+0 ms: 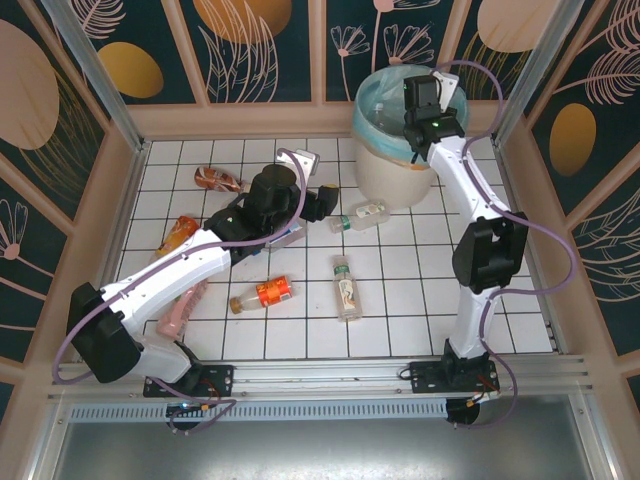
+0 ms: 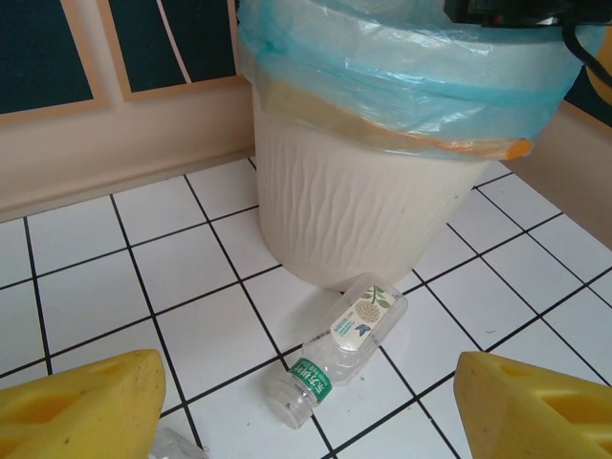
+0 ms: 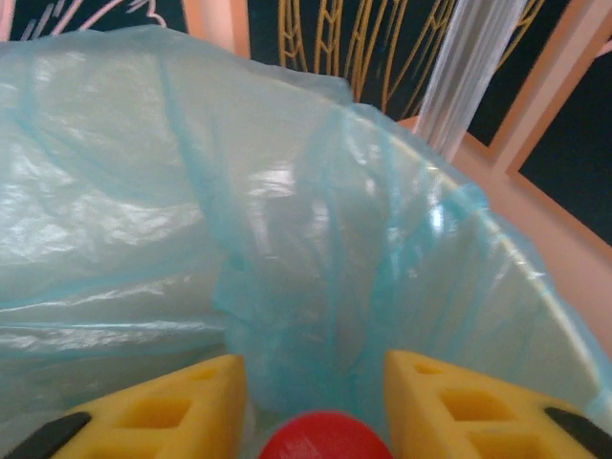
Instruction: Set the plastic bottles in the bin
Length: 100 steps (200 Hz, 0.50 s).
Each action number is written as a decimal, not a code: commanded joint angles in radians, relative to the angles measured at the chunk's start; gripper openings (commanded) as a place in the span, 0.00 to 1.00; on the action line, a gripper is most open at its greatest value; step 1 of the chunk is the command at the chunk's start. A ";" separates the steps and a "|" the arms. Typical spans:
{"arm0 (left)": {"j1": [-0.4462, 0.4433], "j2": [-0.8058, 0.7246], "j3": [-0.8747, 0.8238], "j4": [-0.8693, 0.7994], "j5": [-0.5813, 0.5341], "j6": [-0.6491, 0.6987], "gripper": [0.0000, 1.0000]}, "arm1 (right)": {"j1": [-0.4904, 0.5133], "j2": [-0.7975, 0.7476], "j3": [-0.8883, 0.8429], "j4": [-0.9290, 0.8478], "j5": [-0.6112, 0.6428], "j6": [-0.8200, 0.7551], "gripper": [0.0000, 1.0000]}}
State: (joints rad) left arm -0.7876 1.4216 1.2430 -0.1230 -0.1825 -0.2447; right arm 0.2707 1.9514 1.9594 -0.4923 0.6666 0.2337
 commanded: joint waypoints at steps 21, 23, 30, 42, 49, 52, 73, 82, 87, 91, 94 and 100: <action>-0.001 0.010 -0.010 0.024 0.011 -0.014 0.79 | 0.038 0.010 0.200 -0.090 -0.009 0.017 0.51; 0.000 0.010 -0.010 0.024 0.011 -0.014 0.79 | 0.040 0.011 0.209 -0.092 -0.008 0.014 0.51; 0.000 0.010 -0.010 0.024 0.011 -0.015 0.79 | 0.045 0.015 0.240 -0.094 -0.001 0.002 0.51; -0.001 0.010 -0.010 0.023 0.011 -0.014 0.79 | 0.047 0.028 0.287 -0.103 0.008 -0.015 0.51; -0.001 0.010 -0.010 0.022 0.011 -0.014 0.79 | 0.047 0.038 0.310 -0.110 0.015 -0.022 0.50; -0.001 0.011 -0.010 0.023 0.011 -0.015 0.79 | 0.046 0.042 0.317 -0.114 0.017 -0.024 0.49; -0.001 0.010 -0.010 0.023 0.011 -0.016 0.79 | 0.037 0.066 0.323 -0.144 0.004 -0.018 0.39; -0.001 0.010 -0.010 0.023 0.010 -0.016 0.80 | 0.033 0.069 0.296 -0.142 -0.016 -0.011 0.35; 0.000 0.011 -0.010 0.022 0.008 -0.015 0.80 | 0.033 0.070 0.276 -0.139 -0.026 -0.007 0.33; -0.001 0.011 -0.010 0.022 0.007 -0.015 0.80 | 0.029 0.072 0.259 -0.137 -0.035 -0.002 0.32; -0.001 0.012 -0.010 0.022 0.006 -0.016 0.80 | 0.027 0.073 0.246 -0.135 -0.041 0.000 0.32; 0.000 0.011 -0.010 0.021 0.006 -0.015 0.80 | 0.021 0.076 0.227 -0.138 -0.056 0.008 0.31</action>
State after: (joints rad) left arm -0.7876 1.4220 1.2430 -0.1230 -0.1829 -0.2481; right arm 0.3080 1.9720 2.2559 -0.5816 0.6495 0.2195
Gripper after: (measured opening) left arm 0.795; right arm 0.326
